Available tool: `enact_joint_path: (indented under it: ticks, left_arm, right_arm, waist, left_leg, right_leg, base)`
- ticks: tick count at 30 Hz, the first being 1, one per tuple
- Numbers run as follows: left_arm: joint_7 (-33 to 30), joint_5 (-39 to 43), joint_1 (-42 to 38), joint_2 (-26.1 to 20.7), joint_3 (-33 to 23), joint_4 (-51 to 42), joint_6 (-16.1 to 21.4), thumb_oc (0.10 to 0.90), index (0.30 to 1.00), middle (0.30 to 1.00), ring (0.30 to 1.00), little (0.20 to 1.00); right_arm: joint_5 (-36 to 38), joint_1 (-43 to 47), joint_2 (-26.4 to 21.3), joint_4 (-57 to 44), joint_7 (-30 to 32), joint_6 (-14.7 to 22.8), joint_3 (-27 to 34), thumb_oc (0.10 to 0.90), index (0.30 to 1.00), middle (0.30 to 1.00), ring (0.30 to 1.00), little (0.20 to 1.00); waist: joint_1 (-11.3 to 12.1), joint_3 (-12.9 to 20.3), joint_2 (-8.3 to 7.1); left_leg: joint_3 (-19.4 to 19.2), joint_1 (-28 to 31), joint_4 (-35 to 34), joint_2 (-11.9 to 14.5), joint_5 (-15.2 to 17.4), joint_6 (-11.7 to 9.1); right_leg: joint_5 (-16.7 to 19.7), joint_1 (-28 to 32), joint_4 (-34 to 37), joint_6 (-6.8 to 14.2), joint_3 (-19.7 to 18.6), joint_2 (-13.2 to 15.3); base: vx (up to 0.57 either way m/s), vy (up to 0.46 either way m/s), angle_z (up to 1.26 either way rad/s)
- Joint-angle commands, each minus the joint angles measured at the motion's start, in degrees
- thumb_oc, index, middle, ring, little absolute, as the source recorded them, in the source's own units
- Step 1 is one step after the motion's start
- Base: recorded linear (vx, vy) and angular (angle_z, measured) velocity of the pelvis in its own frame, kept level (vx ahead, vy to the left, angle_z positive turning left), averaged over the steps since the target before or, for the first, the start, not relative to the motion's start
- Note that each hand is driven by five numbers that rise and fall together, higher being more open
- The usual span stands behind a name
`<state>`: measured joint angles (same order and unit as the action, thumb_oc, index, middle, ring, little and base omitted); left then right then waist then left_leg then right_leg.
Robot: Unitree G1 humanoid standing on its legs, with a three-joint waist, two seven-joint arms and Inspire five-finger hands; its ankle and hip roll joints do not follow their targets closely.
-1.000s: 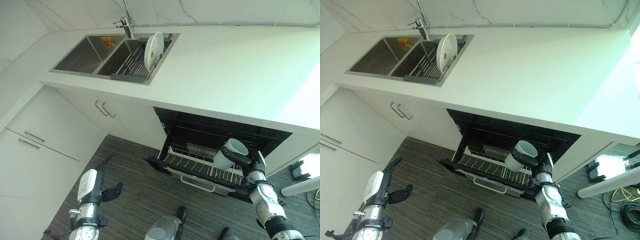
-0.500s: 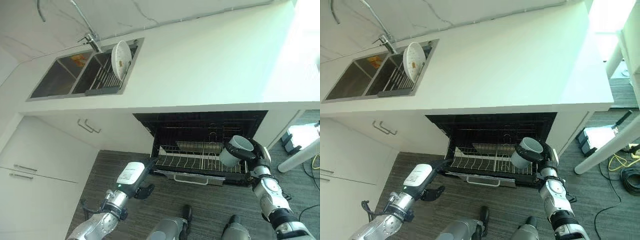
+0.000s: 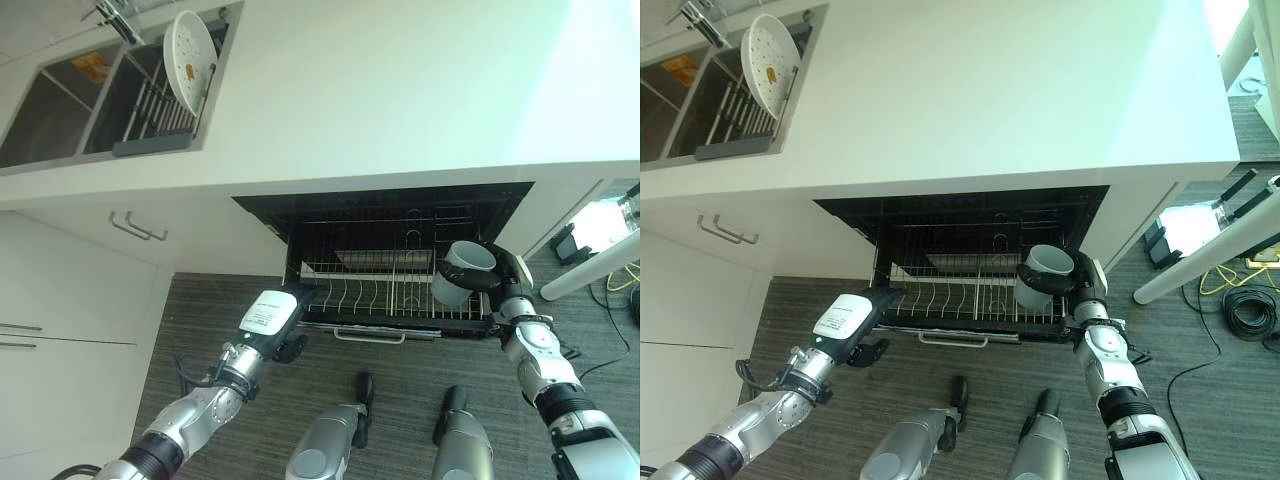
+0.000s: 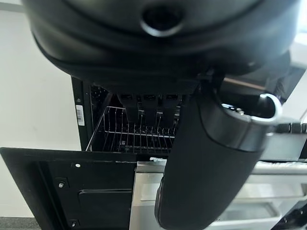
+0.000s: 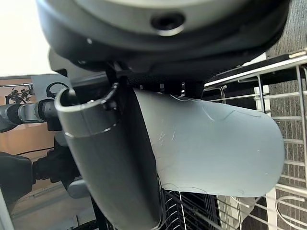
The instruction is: Place the dishes in the dishwasher.
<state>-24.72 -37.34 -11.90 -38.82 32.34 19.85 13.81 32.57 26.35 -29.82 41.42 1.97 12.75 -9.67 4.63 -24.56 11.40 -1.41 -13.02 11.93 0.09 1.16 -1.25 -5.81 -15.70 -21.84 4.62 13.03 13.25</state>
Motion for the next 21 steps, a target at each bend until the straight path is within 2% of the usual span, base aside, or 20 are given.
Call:
enact_joint_path:
  ticks: [1,5,6,14,15,17,19,21]
  left_arm:
    - [-0.8,0.7,-1.5,-3.3,-0.8,-3.5,-0.8,0.800,0.900,0.900,0.900,0.900]
    - [0.1,1.4,-4.5,-4.1,0.8,-2.7,-1.2,0.800,0.900,0.900,0.900,0.900]
    - [1.2,1.2,-6.6,-4.9,2.1,-2.6,-1.7,0.800,0.900,0.900,0.900,0.900]
    - [2.9,2.5,-10.6,-6.9,4.0,-2.6,-2.2,0.800,0.900,0.900,0.900,0.900]
    - [3.2,2.6,-11.2,-7.5,4.2,-2.6,-2.0,0.800,0.900,0.900,0.900,0.900]
    - [3.7,3.5,-12.5,-8.8,4.5,-3.1,-2.1,0.800,0.900,0.900,0.900,0.900]
    - [4.3,3.8,-12.9,-9.6,4.5,-4.0,-2.4,0.800,0.900,0.900,0.900,0.900]
    - [4.7,3.5,-13.0,-9.6,4.3,-4.4,-2.8,0.800,0.900,0.900,0.900,0.900]
  right_arm:
    - [-3.3,4.5,-1.0,-2.1,-0.9,3.4,-2.2,0.400,0.300,0.300,0.300,0.300]
    - [-4.8,7.3,-1.6,-1.2,-0.3,3.4,-3.3,0.400,0.300,0.300,0.300,0.300]
    - [-7.8,9.2,-2.1,-0.4,0.3,3.4,-4.4,0.400,0.300,0.300,0.300,0.300]
    - [-13.8,12.2,-3.7,1.5,2.2,3.1,-7.2,0.400,0.300,0.300,0.300,0.300]
    - [-14.9,12.5,-4.1,1.9,2.7,2.6,-7.7,0.800,0.900,0.900,0.900,0.900]
    - [-15.4,12.9,-4.6,2.6,3.2,1.1,-8.7,0.800,0.900,0.900,0.900,0.900]
    - [-14.1,12.6,-4.7,2.6,3.6,1.7,-9.2,0.800,0.900,0.900,0.900,0.900]
    - [-9.6,12.4,-4.4,1.4,2.2,5.2,-8.6,0.800,0.900,0.900,0.900,0.900]
  waist:
    - [0.7,1.4,-0.87]
    - [1.0,0.1,-1.52]
    - [1.4,-0.7,-2.09]
    - [2.0,-2.0,-2.95]
    - [2.1,-2.2,-3.16]
    - [2.4,-2.7,-3.51]
    - [2.5,-3.1,-3.59]
    - [2.4,-3.4,-3.53]
  left_leg:
    - [0.5,-2.2,5.3,2.1,7.5,-0.4]
    - [0.7,-3.1,5.3,2.3,7.2,-0.3]
    - [1.0,-3.7,5.3,2.4,6.9,-0.1]
    - [1.5,-4.3,5.3,2.5,6.6,0.1]
    - [1.6,-4.4,5.3,2.5,6.5,0.2]
    - [1.7,-4.5,5.3,2.4,6.5,0.2]
    - [1.9,-4.4,5.3,2.3,6.5,0.3]
    - [2.0,-4.5,5.3,2.2,6.4,0.4]
  right_leg:
    - [-1.8,2.1,4.7,3.3,-2.7,-1.0]
    - [-1.2,1.1,4.7,3.3,-2.9,-1.3]
    - [-0.8,0.5,4.7,3.4,-2.8,-1.5]
    - [-0.1,0.0,4.6,3.5,-2.5,-1.7]
    - [-0.1,-0.1,4.5,3.5,-2.4,-1.7]
    - [-0.1,-0.3,4.2,3.6,-2.3,-1.7]
    - [-0.1,-0.2,4.0,3.6,-2.2,-1.6]
    - [-0.1,-0.5,3.7,3.6,-2.3,-1.6]
  base:
    - [-0.06,-0.039,-0.02]
    - [-0.05,-0.045,-0.02]
    - [-0.06,-0.076,-0.01]
    - [-0.02,-0.026,-0.01]
    - [-0.03,-0.054,-0.02]
    - [-0.02,-0.058,0.05]
    - [0.00,-0.027,0.18]
    - [-0.01,0.004,0.09]
